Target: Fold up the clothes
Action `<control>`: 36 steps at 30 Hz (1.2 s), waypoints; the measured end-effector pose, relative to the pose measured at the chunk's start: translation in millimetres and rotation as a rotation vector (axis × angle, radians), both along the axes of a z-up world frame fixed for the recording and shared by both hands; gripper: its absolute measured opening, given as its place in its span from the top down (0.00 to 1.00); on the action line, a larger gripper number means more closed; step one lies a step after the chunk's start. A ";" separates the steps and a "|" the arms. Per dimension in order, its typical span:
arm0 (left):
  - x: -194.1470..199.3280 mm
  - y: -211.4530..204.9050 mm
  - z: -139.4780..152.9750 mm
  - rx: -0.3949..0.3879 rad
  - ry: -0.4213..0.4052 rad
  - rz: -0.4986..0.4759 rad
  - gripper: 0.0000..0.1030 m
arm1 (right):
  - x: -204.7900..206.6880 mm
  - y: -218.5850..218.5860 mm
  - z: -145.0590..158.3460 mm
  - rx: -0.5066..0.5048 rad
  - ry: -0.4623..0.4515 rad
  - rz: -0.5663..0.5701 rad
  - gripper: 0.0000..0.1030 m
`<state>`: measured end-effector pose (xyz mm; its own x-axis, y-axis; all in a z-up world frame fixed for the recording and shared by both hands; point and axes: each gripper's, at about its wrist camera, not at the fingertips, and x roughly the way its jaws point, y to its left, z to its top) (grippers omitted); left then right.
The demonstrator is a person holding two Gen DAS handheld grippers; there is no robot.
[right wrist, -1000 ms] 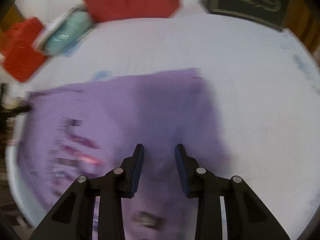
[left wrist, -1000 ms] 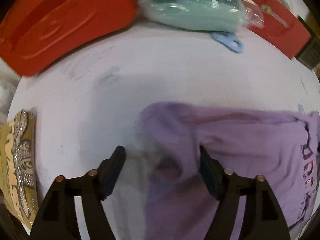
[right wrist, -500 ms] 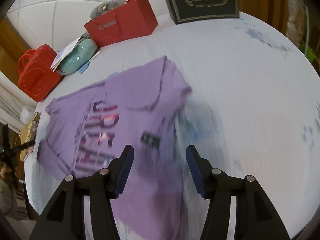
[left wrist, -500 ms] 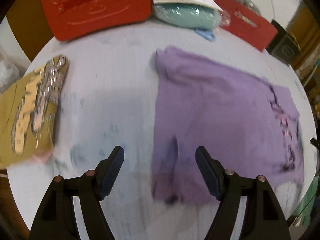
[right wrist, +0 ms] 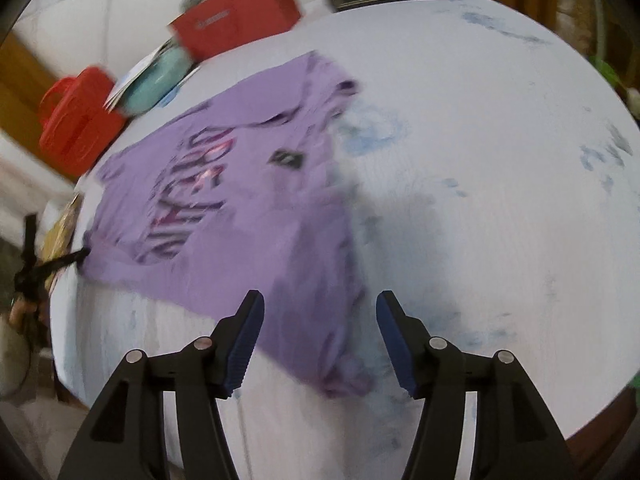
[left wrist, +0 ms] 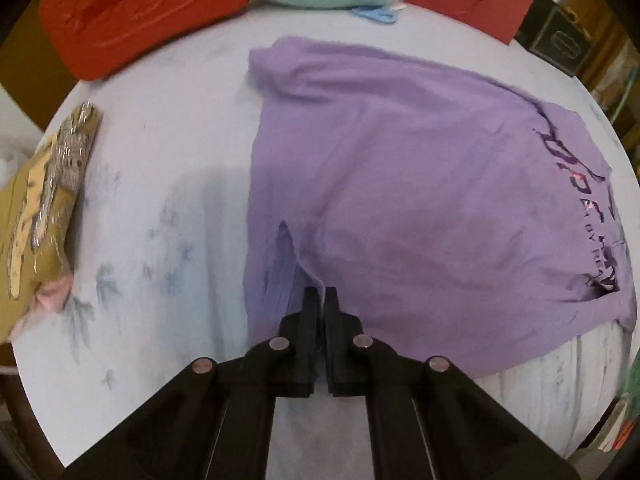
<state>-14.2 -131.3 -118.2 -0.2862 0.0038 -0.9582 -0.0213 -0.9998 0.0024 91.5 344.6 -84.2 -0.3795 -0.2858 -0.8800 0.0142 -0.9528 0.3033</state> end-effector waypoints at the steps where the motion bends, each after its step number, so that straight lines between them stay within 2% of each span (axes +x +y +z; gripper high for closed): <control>1: 4.2 -3.0 -0.5 -0.014 -0.006 0.004 0.99 | 1.7 -7.0 2.1 0.001 0.009 0.038 0.56; 2: 9.7 -7.6 -0.9 -0.023 -0.011 0.010 0.99 | 2.4 -14.5 2.6 0.010 0.016 0.078 0.61; 4: 20.3 -18.4 -1.9 -0.029 -0.020 0.025 0.99 | 1.2 -25.5 -3.1 0.026 0.009 0.126 0.61; 7: 31.5 -29.9 -3.2 -0.058 -0.035 0.037 0.99 | -2.8 -31.1 -24.3 0.130 -0.063 0.135 0.62; 8: 33.7 -32.2 -4.1 -0.077 -0.042 0.038 0.98 | -0.8 -28.9 -24.0 0.129 -0.057 0.131 0.64; 10: 40.2 -39.1 -0.5 -0.055 -0.033 0.055 0.98 | 3.9 -23.8 -22.1 0.120 -0.042 0.123 0.62; 11: 44.0 -42.4 3.6 -0.028 -0.019 0.063 0.98 | 7.5 -20.4 -18.2 0.104 -0.024 0.116 0.56; 12: 46.9 -43.7 9.5 -0.004 0.006 0.064 0.91 | 11.5 -18.0 -14.7 0.091 -0.007 0.113 0.45; 13: 47.6 -43.5 14.9 0.008 0.031 0.058 0.83 | 15.5 -15.7 -11.3 0.079 0.009 0.110 0.41; 14: 48.4 -43.4 20.3 0.021 0.056 0.051 0.56 | 18.5 -15.1 -9.9 0.072 0.017 0.112 0.41; 15: 48.4 -42.3 25.1 0.026 0.081 0.042 0.37 | 21.4 -14.6 -8.7 0.065 0.024 0.114 0.41; 16: 47.0 -39.4 28.7 0.017 0.106 0.029 0.37 | 23.0 -14.5 -9.4 0.057 0.024 0.116 0.41; 18: 45.4 -31.5 30.2 0.001 0.120 0.007 0.37 | 25.2 -15.9 -10.9 0.053 0.025 0.121 0.38; 20: 44.3 -22.6 29.0 -0.014 0.116 -0.014 0.37 | 26.4 -18.9 -12.2 0.063 0.027 0.124 0.28; 21: 43.7 -18.2 28.3 -0.022 0.114 -0.025 0.37 | 28.1 -20.8 -12.9 0.071 0.033 0.129 0.26; 27: 47.2 2.4 8.7 -0.058 0.072 -0.081 0.37 | 44.4 -16.6 -16.8 0.124 0.045 0.128 0.26; 32: 48.7 5.6 -0.7 -0.095 0.099 -0.096 0.37 | 44.7 -24.7 -24.1 0.183 0.076 0.174 0.26; 34: 49.0 6.6 0.2 -0.098 0.108 -0.092 0.55 | 43.5 -33.5 -27.7 0.230 0.089 0.205 0.31; 35: 49.1 7.2 0.7 -0.100 0.112 -0.089 0.84 | 43.5 -38.8 -29.1 0.262 0.099 0.222 0.47; 36: 49.2 7.7 1.2 -0.101 0.117 -0.087 0.94 | 43.5 -44.1 -30.5 0.295 0.109 0.238 0.63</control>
<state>35.0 -123.6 -117.1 -0.3985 -0.0615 -0.9151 -0.1017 -0.9886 0.1107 135.1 300.4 -114.7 -0.4282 -0.1183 -0.8959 0.2626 -0.9649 0.0019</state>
